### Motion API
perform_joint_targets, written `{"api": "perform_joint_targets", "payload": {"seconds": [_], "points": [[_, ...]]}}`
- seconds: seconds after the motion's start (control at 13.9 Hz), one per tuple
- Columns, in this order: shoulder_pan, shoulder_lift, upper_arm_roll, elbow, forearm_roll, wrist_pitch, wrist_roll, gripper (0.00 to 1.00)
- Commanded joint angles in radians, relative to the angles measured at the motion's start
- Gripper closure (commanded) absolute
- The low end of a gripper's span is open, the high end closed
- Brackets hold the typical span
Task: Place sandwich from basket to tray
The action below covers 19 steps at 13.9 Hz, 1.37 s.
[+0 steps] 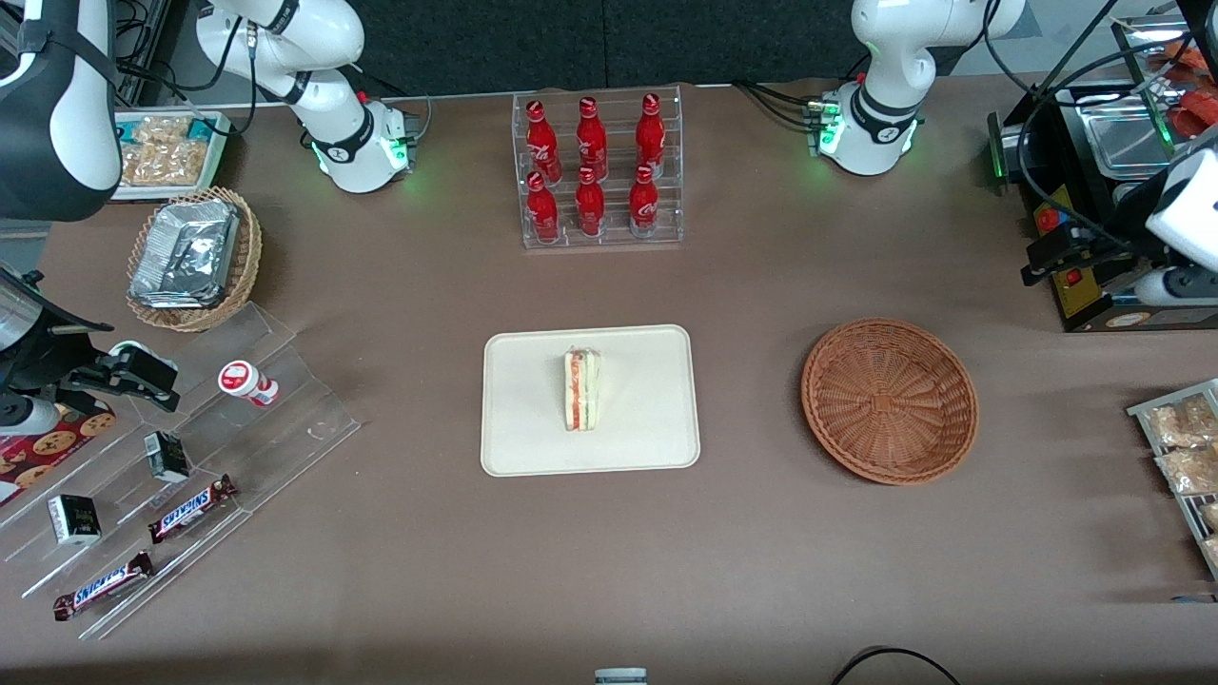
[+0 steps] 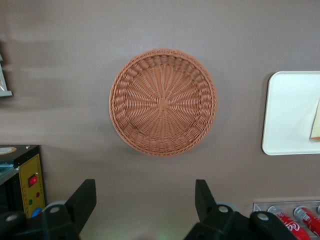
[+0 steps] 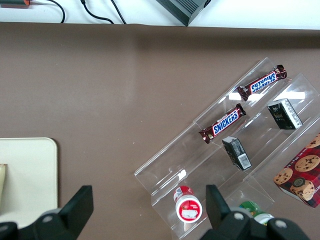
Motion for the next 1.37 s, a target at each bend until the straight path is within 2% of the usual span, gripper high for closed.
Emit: {"api": "perform_joint_targets", "payload": {"seconds": [0.0, 0.36, 0.65, 0.94, 1.3], "points": [[0.006, -0.048, -0.011, -0.006, 0.025, 0.029, -0.001, 0.04], [-0.006, -0.107, -0.019, -0.073, 0.034, 0.073, 0.001, 0.01], [-0.006, -0.104, -0.020, -0.058, 0.034, 0.036, 0.003, 0.01], [-0.006, -0.096, -0.063, -0.037, 0.051, 0.030, -0.004, 0.01], [-0.003, -0.061, -0.062, 0.025, 0.051, -0.065, 0.003, 0.01]]}}
